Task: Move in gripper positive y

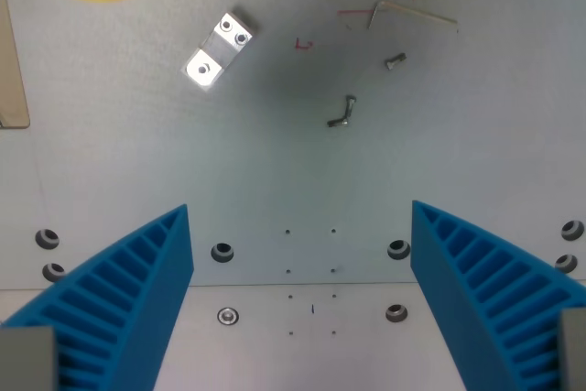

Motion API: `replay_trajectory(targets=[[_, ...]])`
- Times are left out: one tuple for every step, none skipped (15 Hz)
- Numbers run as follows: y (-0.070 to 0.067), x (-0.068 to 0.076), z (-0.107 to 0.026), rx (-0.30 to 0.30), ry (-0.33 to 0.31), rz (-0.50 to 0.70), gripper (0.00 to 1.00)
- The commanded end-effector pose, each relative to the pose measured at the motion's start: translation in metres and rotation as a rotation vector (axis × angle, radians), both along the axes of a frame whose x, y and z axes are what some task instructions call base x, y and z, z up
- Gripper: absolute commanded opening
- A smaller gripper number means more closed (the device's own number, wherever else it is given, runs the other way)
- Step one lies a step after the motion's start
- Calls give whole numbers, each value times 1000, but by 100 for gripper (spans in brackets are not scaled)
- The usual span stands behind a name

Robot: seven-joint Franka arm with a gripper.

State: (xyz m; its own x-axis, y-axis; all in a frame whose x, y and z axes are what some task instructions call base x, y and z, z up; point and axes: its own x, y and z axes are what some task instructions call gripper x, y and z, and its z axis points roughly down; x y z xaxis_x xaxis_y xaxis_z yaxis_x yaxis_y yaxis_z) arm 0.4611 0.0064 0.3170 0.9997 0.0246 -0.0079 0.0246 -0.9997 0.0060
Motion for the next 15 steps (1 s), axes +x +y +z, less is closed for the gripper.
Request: replay_trajectory(targets=[[-5, 0, 3, 0, -7, 0, 100], [-10, 0, 3, 0, -7, 0, 100], [-15, 0, 3, 0, -7, 0, 100], [-20, 0, 3, 0, -7, 0, 100], [-25, 0, 3, 0, -7, 0, 100], [-30, 1, 3, 0, -7, 0, 100], [-35, 1, 3, 0, -7, 0, 100], [-40, 1, 3, 0, -7, 0, 100], [-45, 1, 3, 0, -7, 0, 100], [-50, 1, 3, 0, -7, 0, 100], [-55, 1, 4, 0, -7, 0, 100], [-60, 1, 4, 0, -7, 0, 100], [-65, 1, 4, 0, -7, 0, 100], [-70, 2, 4, 0, -7, 0, 100], [-75, 2, 4, 0, -7, 0, 100]])
